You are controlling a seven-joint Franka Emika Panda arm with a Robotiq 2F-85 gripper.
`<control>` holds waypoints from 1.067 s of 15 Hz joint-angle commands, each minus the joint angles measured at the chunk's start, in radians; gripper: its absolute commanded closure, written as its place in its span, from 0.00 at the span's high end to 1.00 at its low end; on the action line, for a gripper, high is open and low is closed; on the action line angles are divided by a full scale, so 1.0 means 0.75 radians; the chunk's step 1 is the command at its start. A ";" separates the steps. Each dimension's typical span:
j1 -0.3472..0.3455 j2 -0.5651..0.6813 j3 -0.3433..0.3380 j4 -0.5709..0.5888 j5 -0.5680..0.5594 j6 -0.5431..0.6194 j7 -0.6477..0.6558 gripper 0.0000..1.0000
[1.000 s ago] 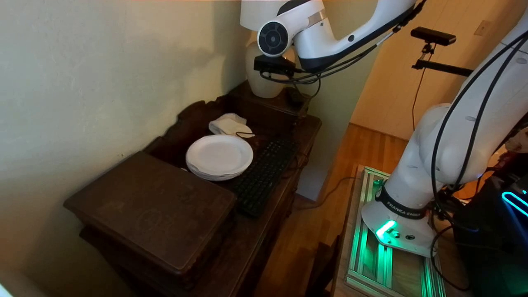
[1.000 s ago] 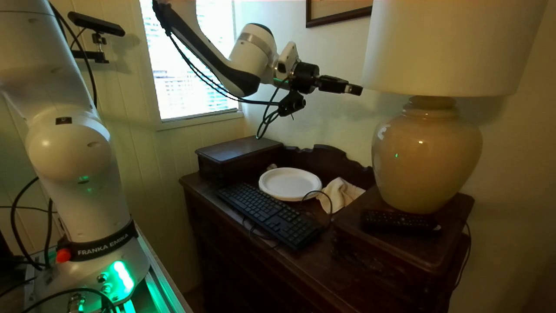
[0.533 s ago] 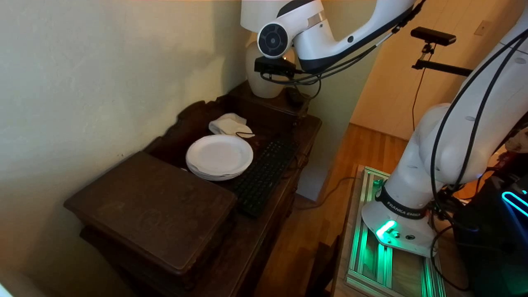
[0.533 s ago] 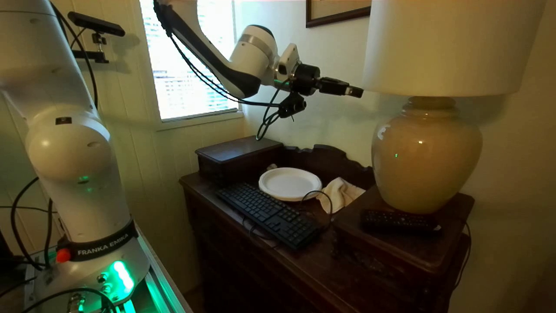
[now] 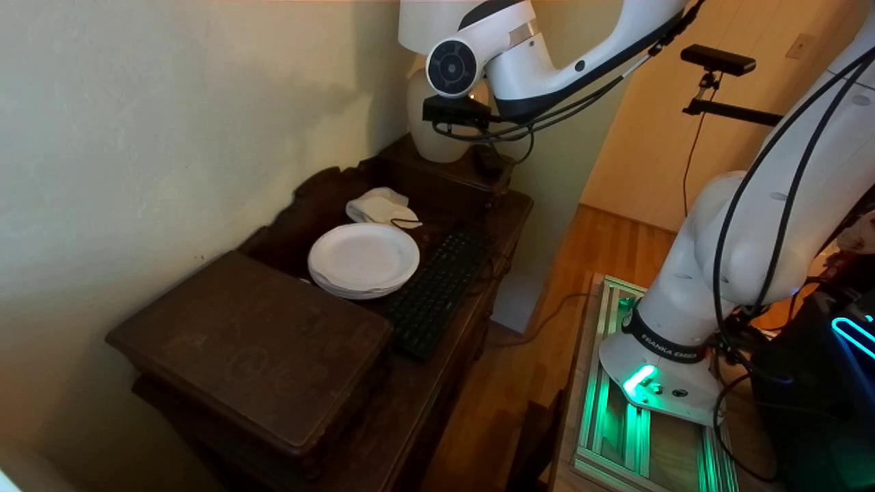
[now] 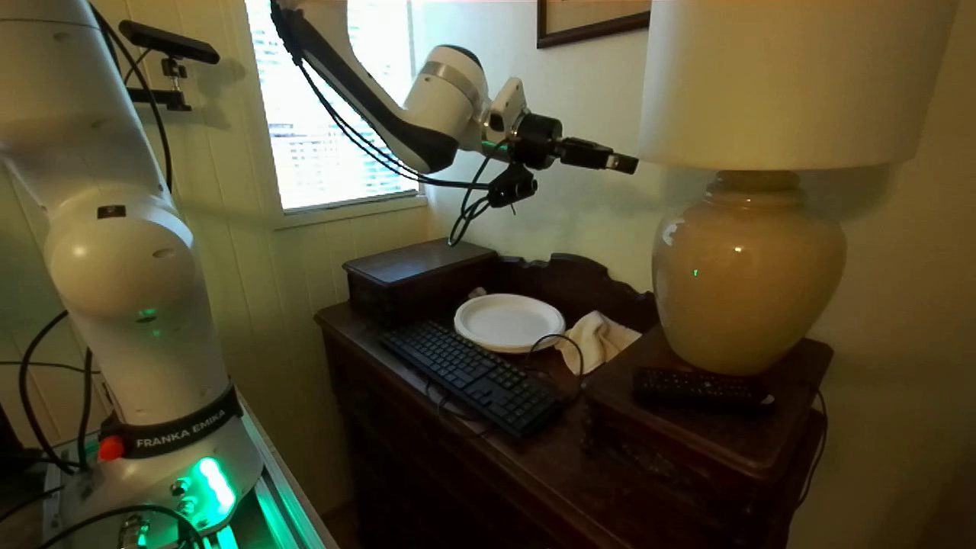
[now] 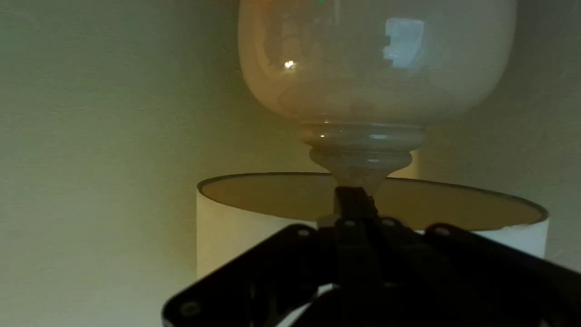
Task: Move the lamp shade slightly to the left
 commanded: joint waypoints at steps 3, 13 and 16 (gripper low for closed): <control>0.002 -0.013 -0.010 -0.018 0.120 0.044 -0.141 0.00; 0.124 -0.340 -0.127 -0.081 0.802 0.472 -0.949 0.44; 0.376 -0.437 -0.308 -0.043 1.049 0.363 -1.260 0.65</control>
